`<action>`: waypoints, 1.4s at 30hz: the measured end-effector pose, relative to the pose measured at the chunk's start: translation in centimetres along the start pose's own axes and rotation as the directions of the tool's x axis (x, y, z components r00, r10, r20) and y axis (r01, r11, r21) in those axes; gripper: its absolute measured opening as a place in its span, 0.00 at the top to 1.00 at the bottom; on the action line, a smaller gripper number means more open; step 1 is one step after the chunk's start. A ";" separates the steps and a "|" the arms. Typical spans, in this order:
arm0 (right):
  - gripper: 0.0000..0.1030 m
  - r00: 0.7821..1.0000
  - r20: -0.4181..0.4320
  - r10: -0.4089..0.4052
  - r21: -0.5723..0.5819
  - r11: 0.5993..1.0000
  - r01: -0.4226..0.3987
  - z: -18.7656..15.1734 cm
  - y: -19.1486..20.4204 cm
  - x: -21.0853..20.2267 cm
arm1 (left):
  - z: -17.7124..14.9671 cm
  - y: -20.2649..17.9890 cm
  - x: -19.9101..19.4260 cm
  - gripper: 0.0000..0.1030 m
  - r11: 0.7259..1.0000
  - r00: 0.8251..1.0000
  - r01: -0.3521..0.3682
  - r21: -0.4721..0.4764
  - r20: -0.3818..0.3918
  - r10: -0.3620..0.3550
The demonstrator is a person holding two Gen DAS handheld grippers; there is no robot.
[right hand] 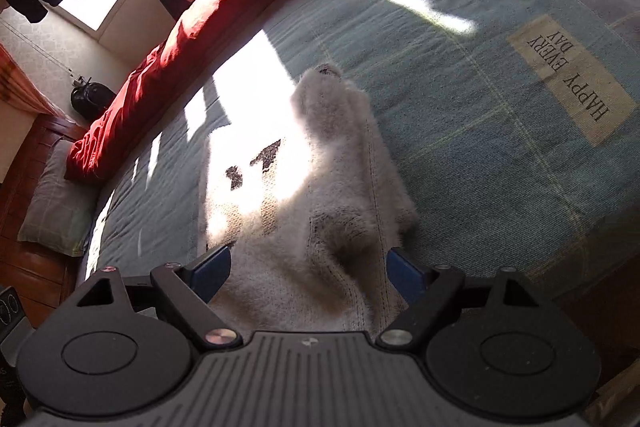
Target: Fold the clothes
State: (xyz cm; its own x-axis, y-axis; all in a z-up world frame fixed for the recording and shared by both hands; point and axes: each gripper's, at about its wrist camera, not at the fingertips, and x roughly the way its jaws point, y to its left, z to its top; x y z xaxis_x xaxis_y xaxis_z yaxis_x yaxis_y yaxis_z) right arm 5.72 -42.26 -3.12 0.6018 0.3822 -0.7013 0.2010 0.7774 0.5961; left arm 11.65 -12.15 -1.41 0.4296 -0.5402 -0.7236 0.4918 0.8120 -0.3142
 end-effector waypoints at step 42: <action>0.00 0.929 -0.263 0.260 0.121 0.964 -0.235 8.5 -5.4 15.8 | 2.4 14.5 15.0 0.00 0.781 0.952 0.196 -0.594 -0.077 -0.297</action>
State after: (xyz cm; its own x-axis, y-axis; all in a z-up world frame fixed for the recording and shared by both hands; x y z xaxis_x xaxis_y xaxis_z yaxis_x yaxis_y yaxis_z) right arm 20.71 -44.70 -14.08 0.4084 0.6883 -0.5995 0.1459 0.5991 0.7872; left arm 27.06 -9.05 -15.31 0.2046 -0.7385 -0.6425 0.0185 0.6592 -0.7518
